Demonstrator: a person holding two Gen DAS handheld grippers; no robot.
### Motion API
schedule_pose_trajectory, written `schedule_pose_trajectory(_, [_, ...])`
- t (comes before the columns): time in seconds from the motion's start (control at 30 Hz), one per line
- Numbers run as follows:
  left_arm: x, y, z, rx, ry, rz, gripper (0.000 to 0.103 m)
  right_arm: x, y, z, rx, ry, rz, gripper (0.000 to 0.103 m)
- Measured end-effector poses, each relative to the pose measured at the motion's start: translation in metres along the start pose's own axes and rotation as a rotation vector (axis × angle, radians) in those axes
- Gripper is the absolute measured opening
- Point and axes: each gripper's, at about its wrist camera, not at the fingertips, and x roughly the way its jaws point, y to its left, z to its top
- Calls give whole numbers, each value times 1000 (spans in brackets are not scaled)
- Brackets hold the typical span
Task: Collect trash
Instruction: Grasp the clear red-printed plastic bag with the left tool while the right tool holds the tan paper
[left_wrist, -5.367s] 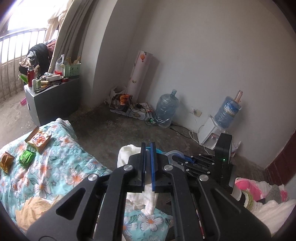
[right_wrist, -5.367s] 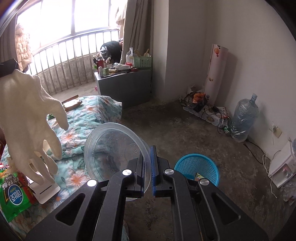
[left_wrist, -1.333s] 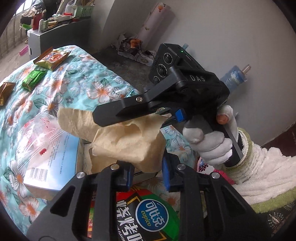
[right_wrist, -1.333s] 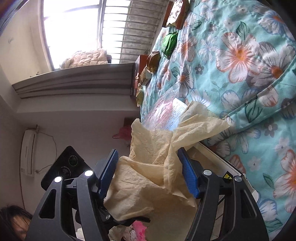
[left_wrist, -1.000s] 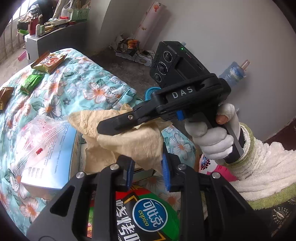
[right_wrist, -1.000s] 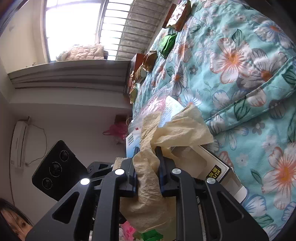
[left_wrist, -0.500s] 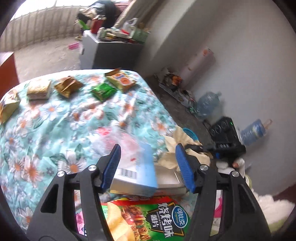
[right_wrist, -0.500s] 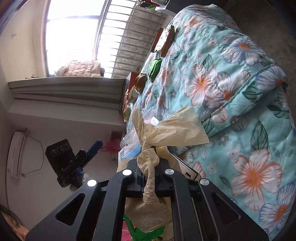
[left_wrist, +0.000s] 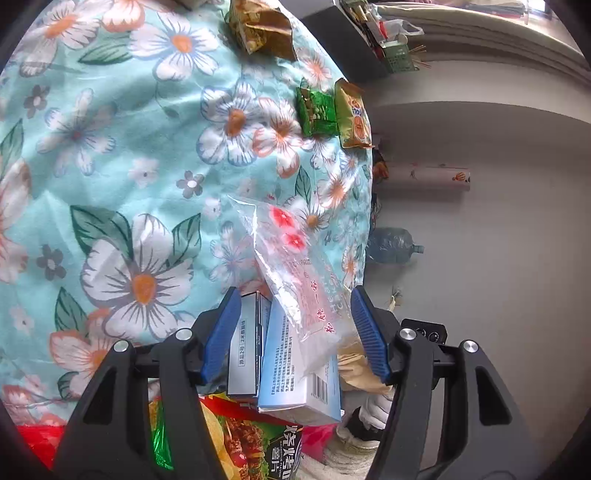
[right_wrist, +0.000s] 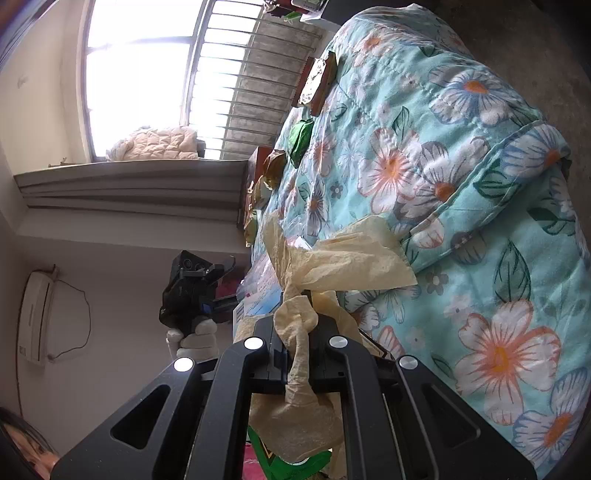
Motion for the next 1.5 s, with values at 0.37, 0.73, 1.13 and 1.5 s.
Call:
schedule_pose_trajectory(0.37, [12,-14,2,88,9,-21,23,4,-9,2,31,2,-7,6])
schedule_pose_trajectory(0.73, [-13,-44,-8,241,-111,0,4,-4,-9,1,33,-22,9,6])
schedule_pose_trajectory(1.13, [-49,-138,-78,586,-270,67,2,-46,17,-7,-22,-108,63,6])
schedule_pose_trajectory(1.5, [9,-226,-144,862,-223,126,2,-144,5,-25,-25,-297,81,6])
